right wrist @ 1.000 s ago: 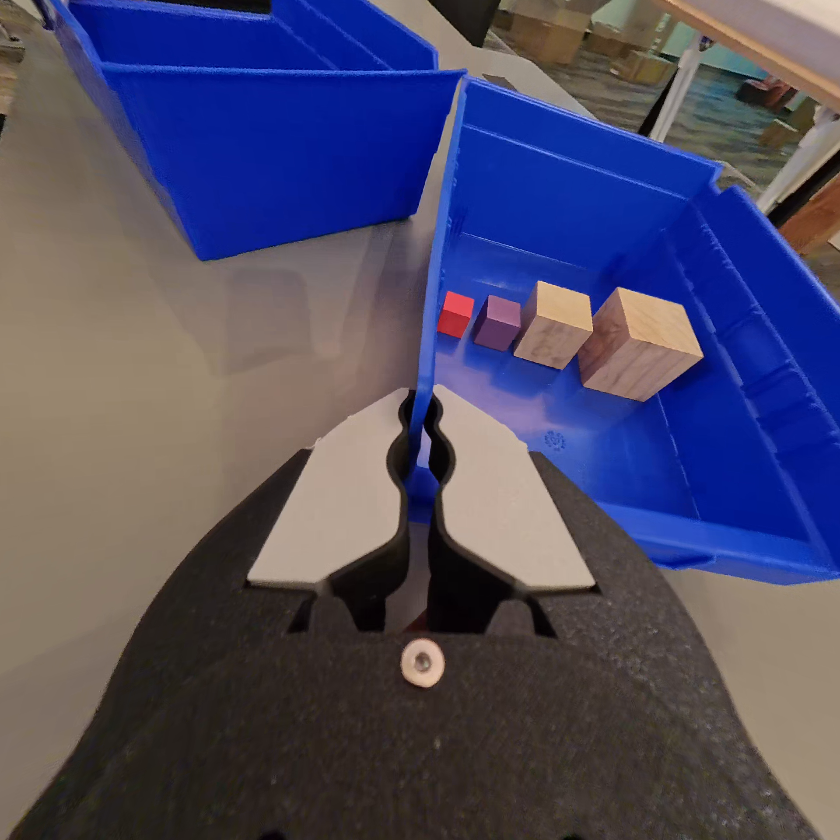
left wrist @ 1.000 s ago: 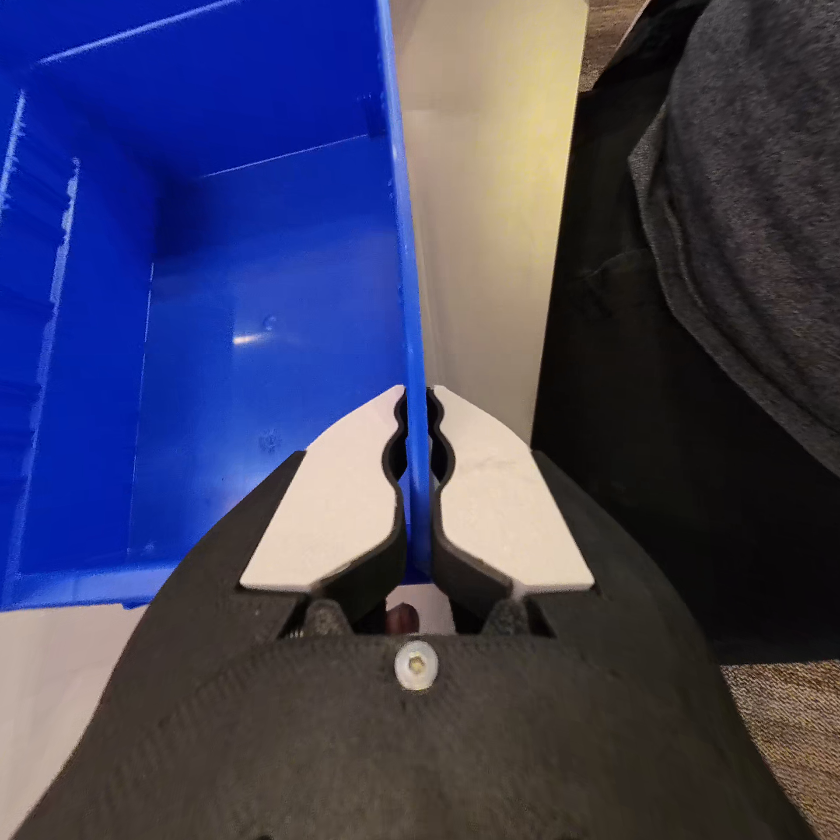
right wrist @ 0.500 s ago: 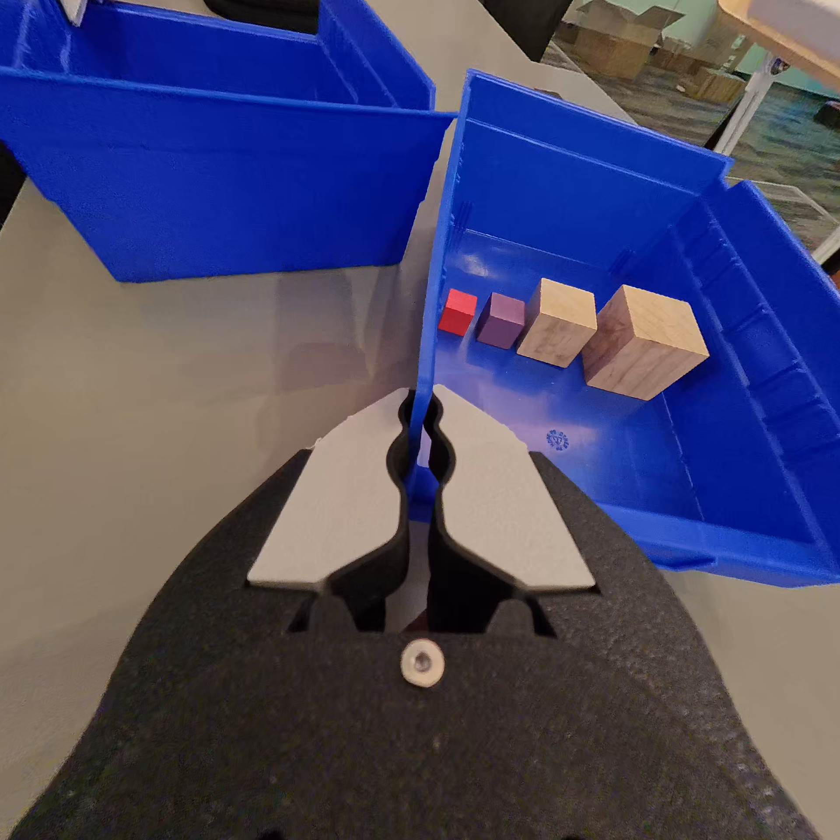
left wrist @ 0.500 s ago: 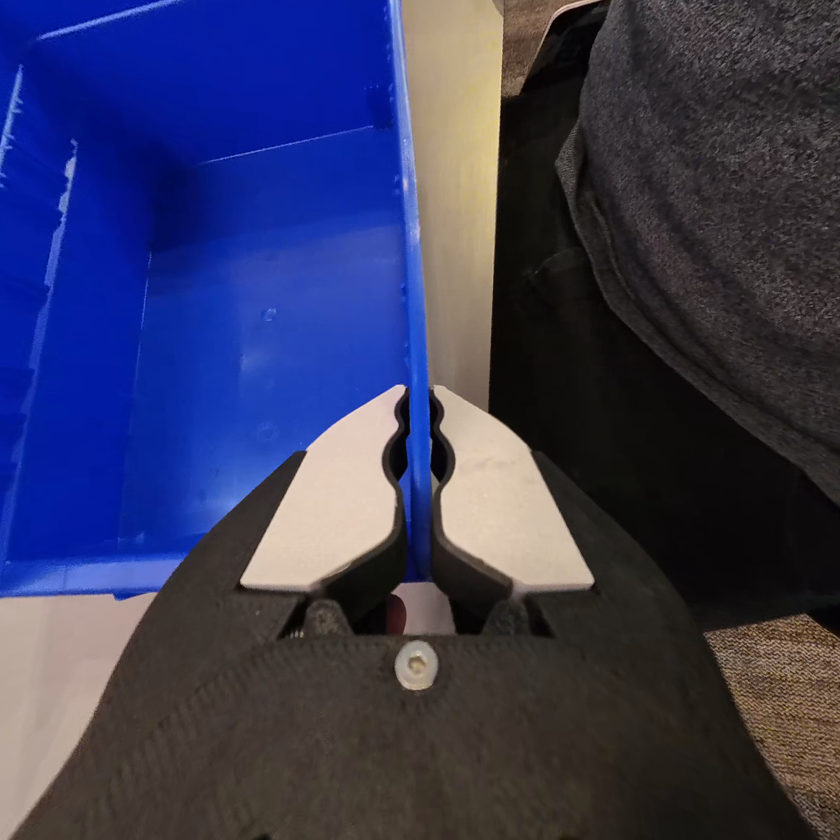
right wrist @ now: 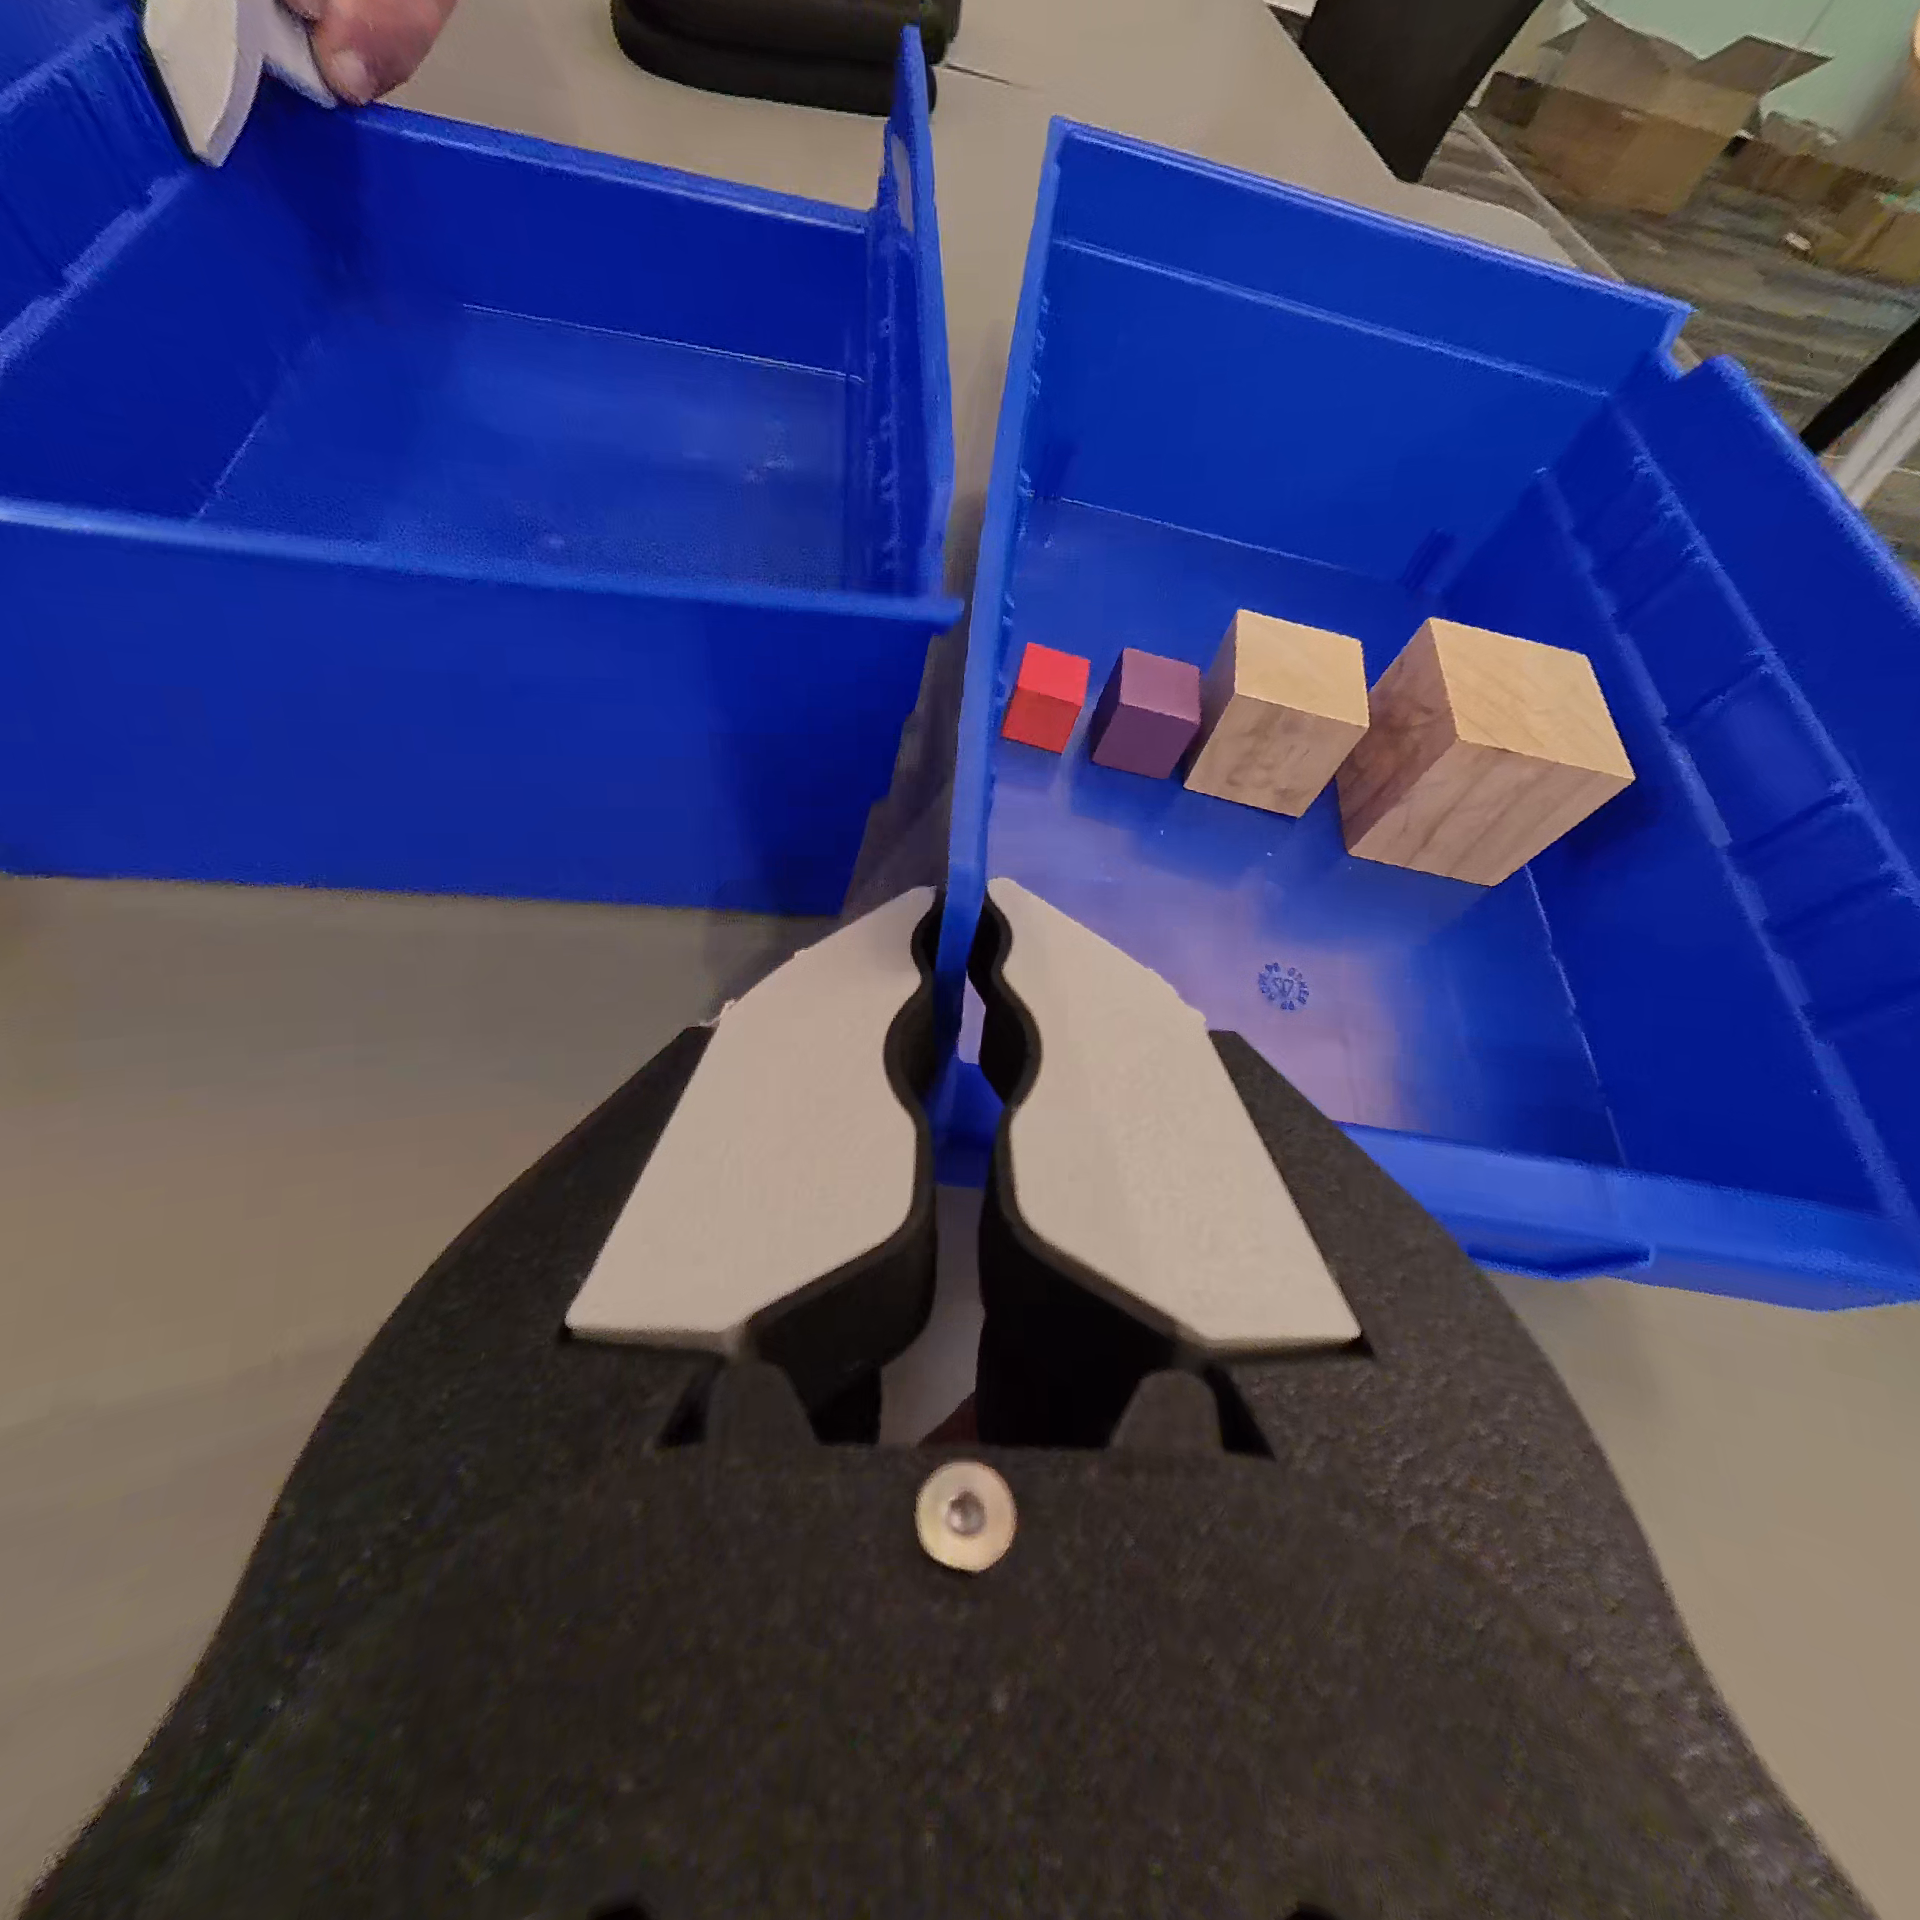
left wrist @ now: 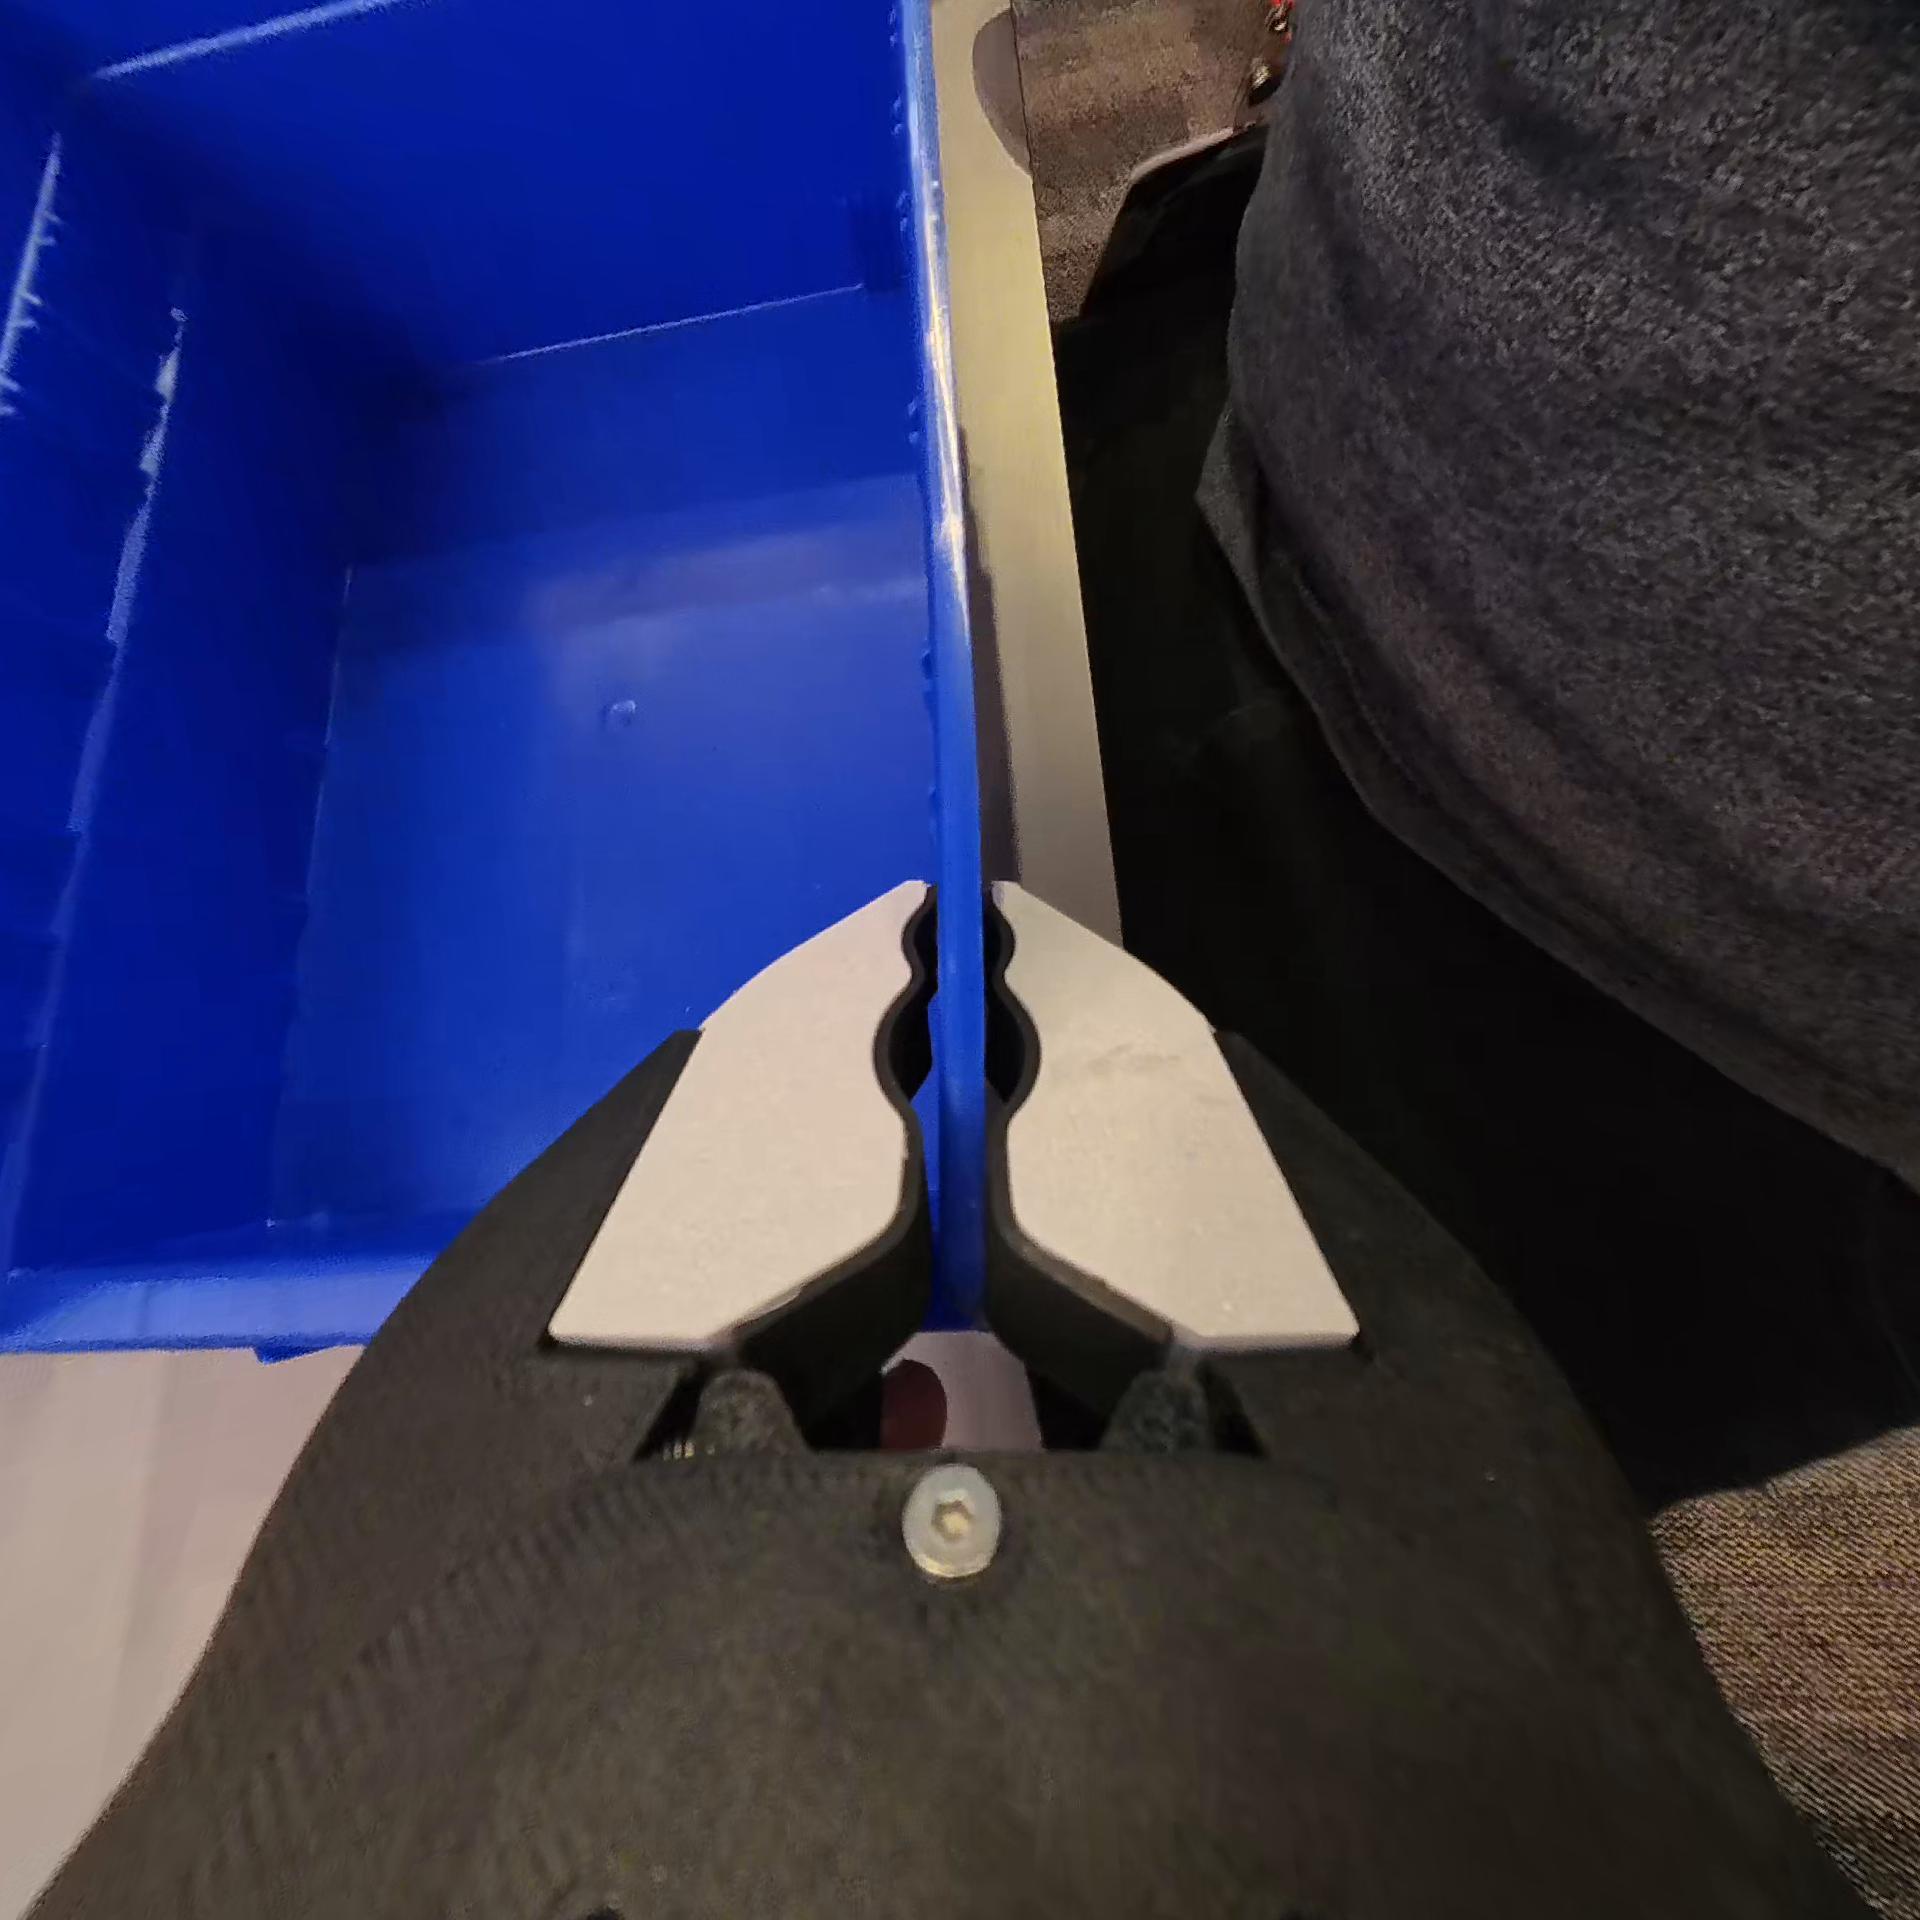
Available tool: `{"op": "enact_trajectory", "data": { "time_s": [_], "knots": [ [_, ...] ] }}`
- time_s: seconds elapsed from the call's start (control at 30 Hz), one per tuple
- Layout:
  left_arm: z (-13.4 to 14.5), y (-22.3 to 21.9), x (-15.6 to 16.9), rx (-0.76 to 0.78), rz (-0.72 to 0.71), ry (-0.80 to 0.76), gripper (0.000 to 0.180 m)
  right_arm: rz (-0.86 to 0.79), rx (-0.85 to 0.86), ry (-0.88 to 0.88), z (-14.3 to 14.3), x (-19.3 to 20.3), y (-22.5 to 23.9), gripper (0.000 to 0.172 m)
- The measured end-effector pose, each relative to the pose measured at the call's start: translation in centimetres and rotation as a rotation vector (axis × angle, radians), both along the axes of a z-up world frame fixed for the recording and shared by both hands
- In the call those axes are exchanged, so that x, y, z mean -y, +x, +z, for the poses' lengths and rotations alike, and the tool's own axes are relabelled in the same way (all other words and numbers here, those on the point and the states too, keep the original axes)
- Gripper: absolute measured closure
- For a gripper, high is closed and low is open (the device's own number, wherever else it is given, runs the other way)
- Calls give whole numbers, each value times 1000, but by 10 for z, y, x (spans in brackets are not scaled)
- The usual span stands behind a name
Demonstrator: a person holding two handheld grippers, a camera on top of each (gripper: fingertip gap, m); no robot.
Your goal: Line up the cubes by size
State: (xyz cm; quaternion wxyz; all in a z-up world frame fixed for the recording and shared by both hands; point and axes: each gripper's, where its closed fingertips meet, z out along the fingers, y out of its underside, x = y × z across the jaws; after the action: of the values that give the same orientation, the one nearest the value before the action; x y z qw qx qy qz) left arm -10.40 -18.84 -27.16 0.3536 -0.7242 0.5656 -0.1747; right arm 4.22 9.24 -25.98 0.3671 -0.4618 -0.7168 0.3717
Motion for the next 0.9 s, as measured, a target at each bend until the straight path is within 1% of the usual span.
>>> {"op": "enact_trajectory", "data": {
  "time_s": [0.17,0.2,0.23,0.3,0.4,0.47,0.5,0.63,0.7,0.77,0.83,0.9],
  "knots": [
    [0,8,-9,3,-10,3,175,36,17,34,-1,0,-18,169],
    [0,10,-10,3,-11,4,175,28,26,41,-1,-1,-19,166],
    [0,11,-11,2,-12,4,175,9,37,48,-1,-3,-20,159],
    [0,13,-13,3,-15,7,175,-51,70,70,-1,-10,-16,148],
    [0,17,-15,2,-22,10,174,-227,135,65,8,-24,1,131],
    [0,20,-16,2,-29,12,174,-359,153,34,18,-29,17,126],
    [0,21,-17,3,-34,13,174,-417,159,17,24,-29,26,126],
    [0,32,-22,3,-52,15,174,-537,108,-92,52,-12,56,126],
    [0,39,-24,5,-62,17,174,-557,85,-164,62,5,62,126],
    [0,46,-26,5,-69,16,174,-553,116,-212,59,25,62,126],
    [0,54,-28,5,-73,15,174,-555,198,-187,46,38,61,120],
    [0,60,-30,5,-71,13,174,-585,261,-142,35,40,63,116]
  ]
}}
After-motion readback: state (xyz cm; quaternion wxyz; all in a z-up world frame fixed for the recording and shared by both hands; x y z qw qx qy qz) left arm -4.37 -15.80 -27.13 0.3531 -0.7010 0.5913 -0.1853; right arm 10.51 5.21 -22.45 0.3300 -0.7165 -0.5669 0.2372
